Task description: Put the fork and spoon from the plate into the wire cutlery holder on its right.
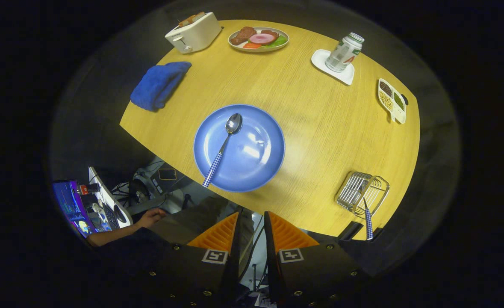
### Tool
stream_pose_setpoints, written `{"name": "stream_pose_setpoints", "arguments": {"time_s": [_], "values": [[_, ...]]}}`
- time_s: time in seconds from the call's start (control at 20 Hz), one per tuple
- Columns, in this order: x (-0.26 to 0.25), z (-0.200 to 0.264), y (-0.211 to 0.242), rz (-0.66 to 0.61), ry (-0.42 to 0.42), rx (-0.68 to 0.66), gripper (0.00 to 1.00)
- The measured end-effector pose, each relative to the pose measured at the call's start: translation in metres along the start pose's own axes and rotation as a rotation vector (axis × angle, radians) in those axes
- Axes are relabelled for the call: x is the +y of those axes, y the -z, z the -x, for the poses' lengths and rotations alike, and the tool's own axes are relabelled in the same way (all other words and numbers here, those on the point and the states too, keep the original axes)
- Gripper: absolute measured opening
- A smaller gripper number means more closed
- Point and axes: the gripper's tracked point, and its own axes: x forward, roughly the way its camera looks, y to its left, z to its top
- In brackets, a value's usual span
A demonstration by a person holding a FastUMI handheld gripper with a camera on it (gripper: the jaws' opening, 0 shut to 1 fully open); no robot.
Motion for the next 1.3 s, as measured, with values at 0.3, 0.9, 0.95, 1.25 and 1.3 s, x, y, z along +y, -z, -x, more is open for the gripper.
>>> {"name": "stream_pose_setpoints", "arguments": {"time_s": [0.3,0.9,0.95,1.25,1.3], "values": [[0.032,-0.022,-0.006,-0.003,-0.034,0.004,0.31],[0.074,-0.054,-0.032,-0.127,-0.121,-0.02,0.38],[0.075,-0.056,-0.032,-0.13,-0.124,-0.02,0.4],[0.082,-0.077,-0.037,-0.192,-0.137,-0.01,0.4],[0.082,-0.083,-0.039,-0.202,-0.139,-0.007,0.4]]}}
